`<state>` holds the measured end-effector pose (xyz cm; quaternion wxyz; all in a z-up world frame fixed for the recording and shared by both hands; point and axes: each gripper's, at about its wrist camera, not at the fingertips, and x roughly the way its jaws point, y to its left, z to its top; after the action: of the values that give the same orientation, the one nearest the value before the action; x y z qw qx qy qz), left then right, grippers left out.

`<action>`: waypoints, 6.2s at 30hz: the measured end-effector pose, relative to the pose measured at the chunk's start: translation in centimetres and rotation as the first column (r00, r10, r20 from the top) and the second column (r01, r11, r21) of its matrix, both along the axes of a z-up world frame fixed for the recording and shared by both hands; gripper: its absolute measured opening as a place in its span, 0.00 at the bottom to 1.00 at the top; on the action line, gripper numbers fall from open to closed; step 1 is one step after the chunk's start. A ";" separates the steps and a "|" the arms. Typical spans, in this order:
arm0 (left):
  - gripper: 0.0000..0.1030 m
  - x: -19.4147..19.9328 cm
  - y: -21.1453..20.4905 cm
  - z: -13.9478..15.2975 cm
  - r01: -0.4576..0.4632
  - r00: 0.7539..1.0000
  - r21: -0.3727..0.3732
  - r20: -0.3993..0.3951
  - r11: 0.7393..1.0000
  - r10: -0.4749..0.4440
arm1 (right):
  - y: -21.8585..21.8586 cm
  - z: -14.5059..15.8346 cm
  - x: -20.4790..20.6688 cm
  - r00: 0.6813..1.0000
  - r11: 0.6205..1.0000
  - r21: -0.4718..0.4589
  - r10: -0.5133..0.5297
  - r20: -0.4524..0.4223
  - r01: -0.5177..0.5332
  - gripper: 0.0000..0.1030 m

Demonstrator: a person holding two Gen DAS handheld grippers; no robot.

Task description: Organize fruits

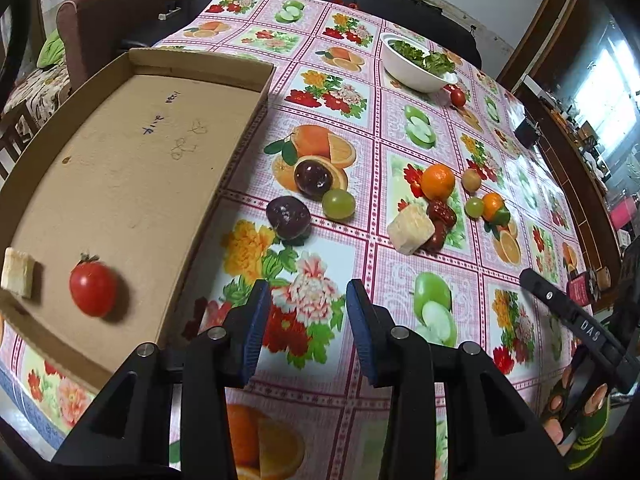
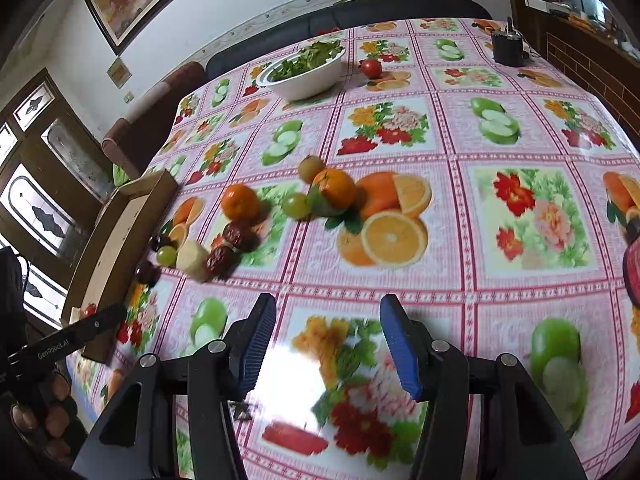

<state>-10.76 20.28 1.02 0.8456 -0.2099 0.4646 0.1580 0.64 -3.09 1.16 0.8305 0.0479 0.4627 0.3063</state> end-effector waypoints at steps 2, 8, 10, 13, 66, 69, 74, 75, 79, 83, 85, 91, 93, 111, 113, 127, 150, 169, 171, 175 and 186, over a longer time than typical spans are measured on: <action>0.36 0.5 0.2 -0.1 -0.002 1.000 0.001 -0.003 1.000 0.002 | 0.3 0.3 0.9 1.000 1.000 0.000 -0.004 0.006 0.004 0.55; 0.36 1.9 0.9 -0.6 -0.007 1.000 0.007 -0.018 1.000 0.008 | 1.5 2.1 4.9 0.998 1.000 -0.012 -0.015 0.059 0.015 0.55; 0.36 2.5 1.0 -0.8 -0.004 1.000 0.016 -0.025 1.000 0.004 | 2.2 2.8 7.1 0.996 0.999 -0.022 -0.027 0.089 0.029 0.55; 0.36 3.5 1.3 -1.2 -0.001 0.999 0.031 -0.035 1.000 0.002 | 3.4 3.5 12.2 0.989 0.996 -0.045 -0.068 0.134 0.075 0.55; 0.24 0.6 -0.9 -0.7 0.127 0.992 0.091 -0.005 0.988 -0.127 | 0.9 3.1 12.0 0.996 0.997 0.059 -0.063 0.070 0.059 0.33; 0.24 -0.6 -1.4 0.2 0.121 0.992 0.073 0.019 0.990 -0.123 | -0.5 4.3 8.4 0.994 0.992 0.115 -0.057 0.089 0.046 0.33; 0.24 -2.1 -2.1 0.9 0.112 0.993 0.056 0.032 0.992 -0.114 | -0.8 4.3 3.2 0.997 0.985 0.172 -0.011 0.075 -0.002 0.33; 0.24 -2.5 -2.2 1.1 0.108 0.993 0.057 0.034 0.993 -0.110 | -0.6 4.2 2.5 0.997 0.985 0.174 -0.003 0.071 -0.009 0.33; 0.24 -3.9 -2.3 1.8 0.093 0.994 0.059 0.054 0.994 -0.097 | 0.0 3.5 -0.2 0.999 0.983 0.184 0.022 0.050 -0.031 0.33; 0.24 -4.7 -2.1 2.3 0.077 0.995 0.060 0.065 0.995 -0.081 | 0.8 3.4 -2.1 0.998 0.981 0.183 0.048 0.051 -0.056 0.33; 0.24 -4.9 -1.9 2.4 0.067 0.995 0.063 0.070 0.996 -0.071 | 1.2 3.4 -2.9 0.997 0.981 0.183 0.062 0.052 -0.070 0.33; 0.24 -5.6 -1.1 2.9 0.026 0.997 0.083 0.076 0.996 -0.032 | 2.8 3.2 -4.6 0.994 0.978 0.181 0.099 0.044 -0.105 0.33; 0.24 -5.8 -0.6 3.0 0.012 0.997 0.090 0.081 0.996 -0.019 | 3.6 3.1 -5.2 0.992 0.976 0.181 0.119 0.042 -0.124 0.33; 0.24 -8.6 7.8 3.4 -0.172 0.982 0.106 0.103 0.979 0.161 | 12.6 3.0 -9.1 0.949 0.939 0.138 0.310 0.047 -0.314 0.32; 0.24 -9.0 8.7 3.3 -0.189 0.979 0.105 0.103 0.976 0.178 | 13.3 3.0 -9.3 0.945 0.935 0.138 0.323 0.048 -0.326 0.32; 0.24 -9.0 12.3 3.2 -0.242 0.968 0.127 0.106 0.962 0.230 | 19.8 4.1 -10.0 0.909 0.900 0.130 0.409 0.078 -0.416 0.32; 0.25 -6.7 17.3 -1.2 -0.292 0.955 0.117 -0.021 0.949 0.297 | 33.5 1.4 -11.2 0.821 0.822 -0.065 0.569 0.056 -0.565 0.33; 0.37 -7.1 11.8 2.9 -0.219 0.974 0.088 0.077 0.972 0.213 | 23.5 4.3 -10.1 0.886 0.886 0.050 0.455 0.088 -0.460 0.46; 0.37 -6.7 10.4 3.0 -0.192 0.979 0.083 0.083 0.978 0.186 | 21.2 4.1 -9.6 0.904 0.904 0.057 0.418 0.087 -0.424 0.46; 0.37 -5.9 7.9 3.2 -0.139 0.987 0.067 0.086 0.988 0.133 | 16.9 3.7 -8.4 0.936 0.936 0.060 0.343 0.081 -0.348 0.47; 0.37 -4.0 2.7 3.5 -0.029 0.997 0.059 0.078 0.998 0.025 | 7.8 2.6 -5.9 0.982 0.982 0.062 0.177 0.067 -0.181 0.47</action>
<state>-14.74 22.95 4.49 0.8668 -0.1967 0.4235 0.1750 -5.22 4.66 3.79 0.8112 0.0251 0.4290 0.3966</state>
